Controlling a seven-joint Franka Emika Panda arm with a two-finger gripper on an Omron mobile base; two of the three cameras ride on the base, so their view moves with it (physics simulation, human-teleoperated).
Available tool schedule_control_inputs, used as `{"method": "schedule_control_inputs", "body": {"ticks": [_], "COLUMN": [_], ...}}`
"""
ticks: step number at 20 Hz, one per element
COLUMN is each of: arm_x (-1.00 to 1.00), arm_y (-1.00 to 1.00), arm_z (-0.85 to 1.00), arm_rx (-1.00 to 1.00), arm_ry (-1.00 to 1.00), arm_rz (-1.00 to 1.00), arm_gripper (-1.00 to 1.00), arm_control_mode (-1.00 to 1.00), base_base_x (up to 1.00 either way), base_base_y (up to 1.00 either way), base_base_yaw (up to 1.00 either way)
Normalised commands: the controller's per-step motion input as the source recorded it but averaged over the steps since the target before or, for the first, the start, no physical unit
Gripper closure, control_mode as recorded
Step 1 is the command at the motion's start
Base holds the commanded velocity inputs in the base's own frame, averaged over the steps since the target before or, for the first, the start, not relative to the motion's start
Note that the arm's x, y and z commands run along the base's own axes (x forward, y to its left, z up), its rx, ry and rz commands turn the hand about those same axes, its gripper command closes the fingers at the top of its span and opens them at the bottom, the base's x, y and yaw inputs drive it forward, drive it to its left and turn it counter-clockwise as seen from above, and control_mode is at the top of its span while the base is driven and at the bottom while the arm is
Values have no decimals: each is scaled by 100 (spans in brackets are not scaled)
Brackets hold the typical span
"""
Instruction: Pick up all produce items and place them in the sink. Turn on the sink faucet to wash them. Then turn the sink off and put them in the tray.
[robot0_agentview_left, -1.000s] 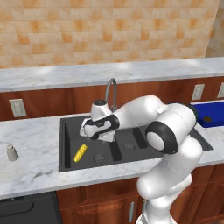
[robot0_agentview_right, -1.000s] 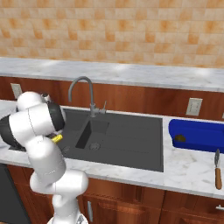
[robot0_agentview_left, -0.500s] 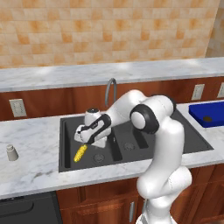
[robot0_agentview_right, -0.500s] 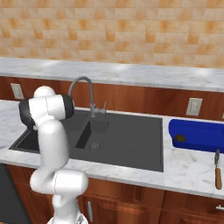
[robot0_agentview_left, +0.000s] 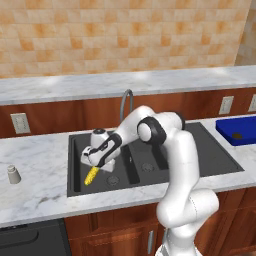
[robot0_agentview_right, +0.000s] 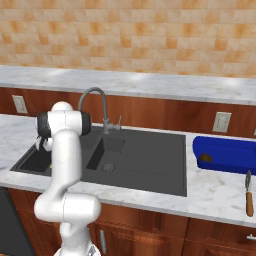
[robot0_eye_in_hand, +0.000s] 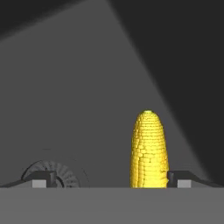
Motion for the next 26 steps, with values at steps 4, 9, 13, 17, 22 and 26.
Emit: {"method": "schedule_control_inputs", "body": {"ticks": [4,9,13,17,22,26], "arm_x": [41,34,26,11,-2,-41], "arm_y": [16,16,14,8,1,-19], "arm_z": [-31,-35,-42,-40,-30,21], "arm_rx": [0,0,0,0,0,0], "arm_ry": [0,0,0,0,0,-6], "arm_rz": [-1,-1,0,0,0,0], "arm_gripper": [-100,-100,-100,-100,100,100], "arm_control_mode": [-100,-100,-100,-100,-100,-100], "base_base_x": [0,0,0,0,0,0], "base_base_y": [0,0,0,0,0,0], "base_base_yaw": [0,0,0,0,0,0]}}
